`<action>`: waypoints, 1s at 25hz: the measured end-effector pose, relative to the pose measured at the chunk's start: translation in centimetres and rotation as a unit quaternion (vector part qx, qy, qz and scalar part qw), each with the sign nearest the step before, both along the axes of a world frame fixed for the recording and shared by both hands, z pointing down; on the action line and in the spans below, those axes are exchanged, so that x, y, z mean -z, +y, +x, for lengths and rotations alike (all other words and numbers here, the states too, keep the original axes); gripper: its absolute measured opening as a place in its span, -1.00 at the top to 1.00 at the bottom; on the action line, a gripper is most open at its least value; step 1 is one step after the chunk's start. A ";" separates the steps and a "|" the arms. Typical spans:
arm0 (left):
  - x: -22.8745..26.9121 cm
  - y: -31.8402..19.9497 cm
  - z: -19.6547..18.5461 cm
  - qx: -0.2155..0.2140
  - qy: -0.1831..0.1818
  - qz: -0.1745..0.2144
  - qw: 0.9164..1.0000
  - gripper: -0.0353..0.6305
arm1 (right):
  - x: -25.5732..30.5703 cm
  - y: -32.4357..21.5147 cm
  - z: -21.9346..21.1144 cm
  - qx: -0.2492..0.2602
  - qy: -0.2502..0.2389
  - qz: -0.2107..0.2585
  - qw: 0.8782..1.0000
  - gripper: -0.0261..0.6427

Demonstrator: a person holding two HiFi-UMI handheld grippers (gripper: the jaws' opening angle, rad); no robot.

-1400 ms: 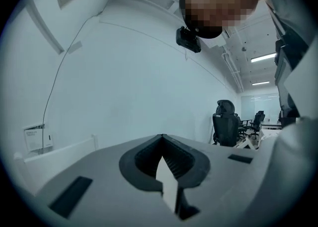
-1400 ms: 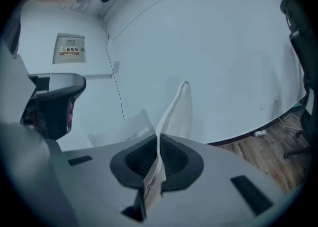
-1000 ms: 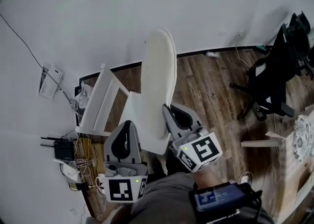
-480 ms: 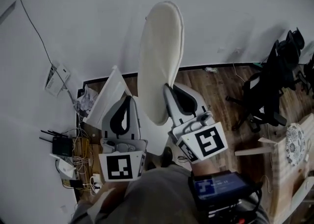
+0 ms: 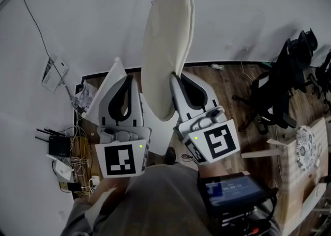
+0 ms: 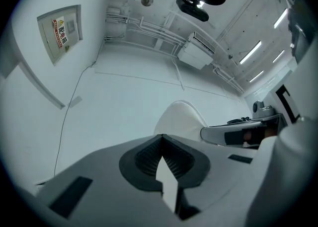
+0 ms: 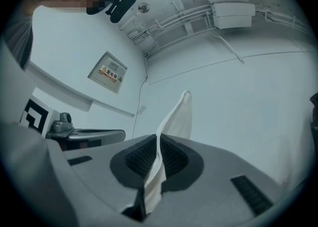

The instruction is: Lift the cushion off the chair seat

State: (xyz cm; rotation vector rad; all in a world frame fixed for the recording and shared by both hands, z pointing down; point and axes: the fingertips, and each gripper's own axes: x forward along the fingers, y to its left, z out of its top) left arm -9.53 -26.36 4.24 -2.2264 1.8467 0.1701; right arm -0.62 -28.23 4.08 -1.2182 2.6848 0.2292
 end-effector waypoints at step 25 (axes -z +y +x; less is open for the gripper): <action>-0.3 -0.4 2.4 -0.029 -0.002 -0.002 1.000 0.88 | -1.7 0.1 0.8 -0.009 0.013 -0.013 1.000 0.85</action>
